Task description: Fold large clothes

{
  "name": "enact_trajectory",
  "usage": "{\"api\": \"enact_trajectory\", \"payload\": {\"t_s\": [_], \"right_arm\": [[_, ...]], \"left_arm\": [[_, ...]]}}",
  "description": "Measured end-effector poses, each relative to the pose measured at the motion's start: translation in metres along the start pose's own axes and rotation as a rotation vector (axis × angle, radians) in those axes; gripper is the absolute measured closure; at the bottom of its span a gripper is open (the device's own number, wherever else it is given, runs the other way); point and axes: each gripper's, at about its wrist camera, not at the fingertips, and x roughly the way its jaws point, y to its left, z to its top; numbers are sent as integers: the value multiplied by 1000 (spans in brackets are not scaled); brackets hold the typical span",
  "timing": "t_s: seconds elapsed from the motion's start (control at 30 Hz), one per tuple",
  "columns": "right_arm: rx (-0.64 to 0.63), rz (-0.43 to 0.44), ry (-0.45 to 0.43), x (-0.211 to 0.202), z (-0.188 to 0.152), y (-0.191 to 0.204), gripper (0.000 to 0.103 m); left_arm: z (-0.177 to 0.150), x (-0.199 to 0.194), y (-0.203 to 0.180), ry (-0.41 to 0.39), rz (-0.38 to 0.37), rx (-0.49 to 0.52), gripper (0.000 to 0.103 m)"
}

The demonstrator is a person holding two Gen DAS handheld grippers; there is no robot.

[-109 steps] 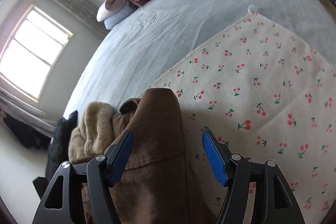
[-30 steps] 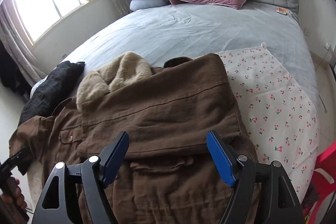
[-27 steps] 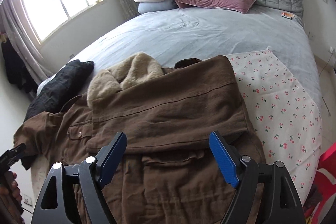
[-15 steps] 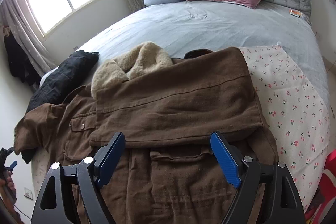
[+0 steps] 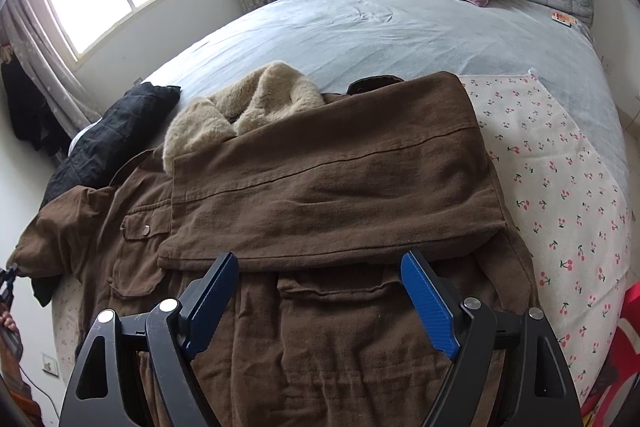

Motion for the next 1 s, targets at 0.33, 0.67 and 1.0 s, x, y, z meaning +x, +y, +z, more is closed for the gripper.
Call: {"api": "enact_trajectory", "payload": {"t_s": [0.33,0.67,1.0], "right_arm": [[41,24,-8,-3,3,-10,18],[86,35,-18,-8,5,-27,18],[119,50,-5,-4,6,-36,18]], "left_arm": [[-17,-81,-208,-87,-384,378,96],[-123,-51,-363,250,-631,591,88],[-128,-22,-333,248,-503,700,41]]}}
